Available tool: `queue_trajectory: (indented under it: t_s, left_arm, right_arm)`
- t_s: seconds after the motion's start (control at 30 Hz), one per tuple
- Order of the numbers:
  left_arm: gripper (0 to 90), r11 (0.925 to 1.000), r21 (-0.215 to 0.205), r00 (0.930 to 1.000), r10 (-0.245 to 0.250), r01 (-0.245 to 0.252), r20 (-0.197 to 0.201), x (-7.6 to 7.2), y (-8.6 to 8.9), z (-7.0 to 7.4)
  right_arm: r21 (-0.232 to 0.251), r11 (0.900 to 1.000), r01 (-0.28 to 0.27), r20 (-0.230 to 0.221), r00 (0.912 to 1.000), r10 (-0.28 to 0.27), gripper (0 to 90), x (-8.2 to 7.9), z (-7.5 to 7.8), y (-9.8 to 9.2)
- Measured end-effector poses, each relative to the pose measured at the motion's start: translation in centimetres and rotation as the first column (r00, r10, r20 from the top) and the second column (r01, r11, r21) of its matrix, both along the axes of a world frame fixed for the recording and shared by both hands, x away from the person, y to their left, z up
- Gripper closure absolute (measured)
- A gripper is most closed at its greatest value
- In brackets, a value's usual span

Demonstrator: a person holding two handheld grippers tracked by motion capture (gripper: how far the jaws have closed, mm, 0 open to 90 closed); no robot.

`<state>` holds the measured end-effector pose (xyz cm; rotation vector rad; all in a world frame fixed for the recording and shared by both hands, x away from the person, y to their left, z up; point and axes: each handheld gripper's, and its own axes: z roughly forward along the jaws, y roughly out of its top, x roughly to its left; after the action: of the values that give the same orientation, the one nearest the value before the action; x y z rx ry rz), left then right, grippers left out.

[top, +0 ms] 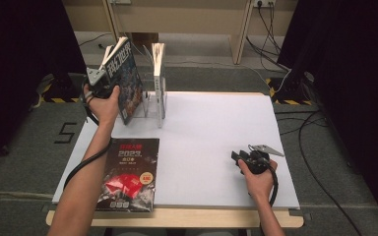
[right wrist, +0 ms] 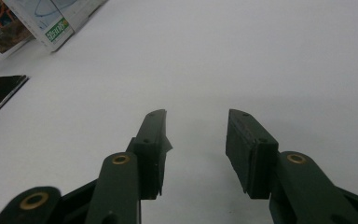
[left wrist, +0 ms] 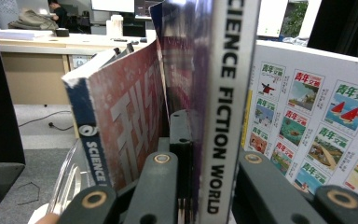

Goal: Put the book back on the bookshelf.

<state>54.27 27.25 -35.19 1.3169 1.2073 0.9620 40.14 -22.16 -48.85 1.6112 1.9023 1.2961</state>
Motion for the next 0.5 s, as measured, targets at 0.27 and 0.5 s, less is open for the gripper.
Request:
queue_trajectory:
  t_s: [0.27,0.5]
  left_arm:
    - [82.4,0.9996,0.014,0.9997,0.023,-0.023,0.003,0.7,-0.3,0.0]
    - [82.4,0.9994,0.016,0.9995,0.030,-0.030,0.012,1.2,-0.6,0.1]
  right_arm:
    - [0.005,1.000,0.002,-0.003,1.0000,-0.002,58.4,0.0,0.0,0.0]
    - [0.004,1.000,-0.002,-0.005,1.0000,0.002,58.4,0.1,-0.1,-0.1]
